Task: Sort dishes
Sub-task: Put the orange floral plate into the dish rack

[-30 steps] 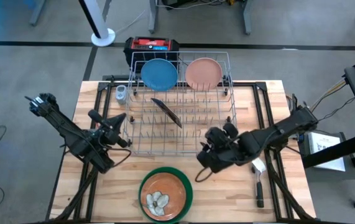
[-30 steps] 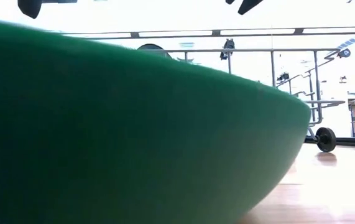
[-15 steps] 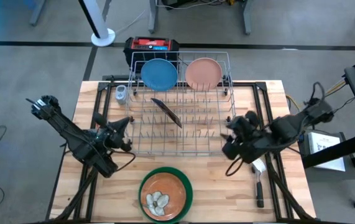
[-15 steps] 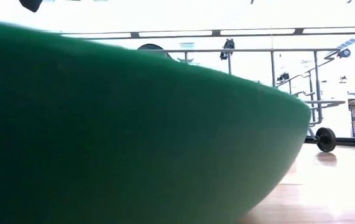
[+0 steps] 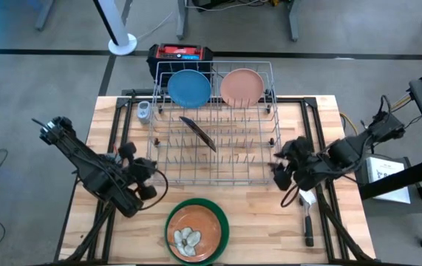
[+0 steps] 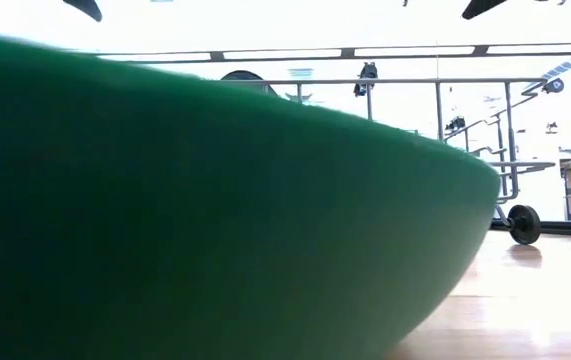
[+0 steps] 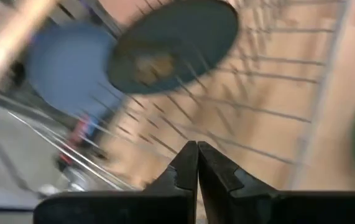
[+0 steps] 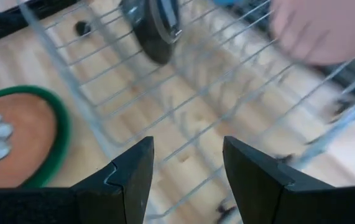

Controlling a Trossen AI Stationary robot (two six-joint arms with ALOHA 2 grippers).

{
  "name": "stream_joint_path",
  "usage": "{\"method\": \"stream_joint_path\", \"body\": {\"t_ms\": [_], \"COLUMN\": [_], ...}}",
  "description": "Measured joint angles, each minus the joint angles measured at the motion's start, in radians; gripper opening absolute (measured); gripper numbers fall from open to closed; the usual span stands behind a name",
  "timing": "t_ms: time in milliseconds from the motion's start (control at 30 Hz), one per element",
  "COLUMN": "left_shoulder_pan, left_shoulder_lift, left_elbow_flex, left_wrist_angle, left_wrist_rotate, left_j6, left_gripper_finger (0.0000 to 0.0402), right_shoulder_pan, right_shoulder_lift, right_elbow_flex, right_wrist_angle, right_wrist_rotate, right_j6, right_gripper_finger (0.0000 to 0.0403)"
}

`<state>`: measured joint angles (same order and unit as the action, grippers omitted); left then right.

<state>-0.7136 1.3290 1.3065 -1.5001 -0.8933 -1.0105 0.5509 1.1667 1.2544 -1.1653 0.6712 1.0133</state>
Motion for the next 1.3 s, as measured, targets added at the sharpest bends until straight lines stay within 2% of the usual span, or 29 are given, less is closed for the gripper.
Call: {"method": "stream_joint_path", "body": {"t_ms": [133,333,467,667,900,1133,1300], "left_shoulder_pan": [-0.008,-0.058,-0.101,-0.162,-0.216,-0.236,-0.242], "left_shoulder_lift": [0.022,0.048,0.067,0.115,0.223,0.373,0.467], "left_elbow_flex": [0.022,-0.011,-0.034,-0.087,-0.104,-0.039,0.043], "left_wrist_angle": [0.035,0.172,0.302,0.464,0.467,0.467,0.465], "left_wrist_rotate": [0.112,0.171,0.245,0.293,0.293,0.331,0.338], "left_j6": [-0.024,-0.025,-0.034,-0.102,-0.246,-0.294,-0.289], "left_gripper_finger": [0.0000,0.0000,0.0000,0.0000,0.0000,0.0000,0.0000], "right_shoulder_pan": [0.020,0.043,0.061,0.108,0.163,0.213,0.250], "right_shoulder_lift": [-0.013,0.032,0.090,0.205,0.341,0.425,0.454], "right_elbow_flex": [-0.139,-0.334,-0.389,-0.387,-0.306,-0.222,-0.188], "right_wrist_angle": [0.246,0.653,0.795,0.810,0.796,0.798,0.726], "right_wrist_rotate": [-0.054,-0.186,-0.238,-0.239,-0.247,-0.266,-0.269], "right_j6": [-0.037,-0.064,-0.017,0.090,0.151,0.161,0.205], "right_gripper_finger": [0.0183,0.0183,0.0183,0.0183,0.0183,0.0183,0.0183]}}
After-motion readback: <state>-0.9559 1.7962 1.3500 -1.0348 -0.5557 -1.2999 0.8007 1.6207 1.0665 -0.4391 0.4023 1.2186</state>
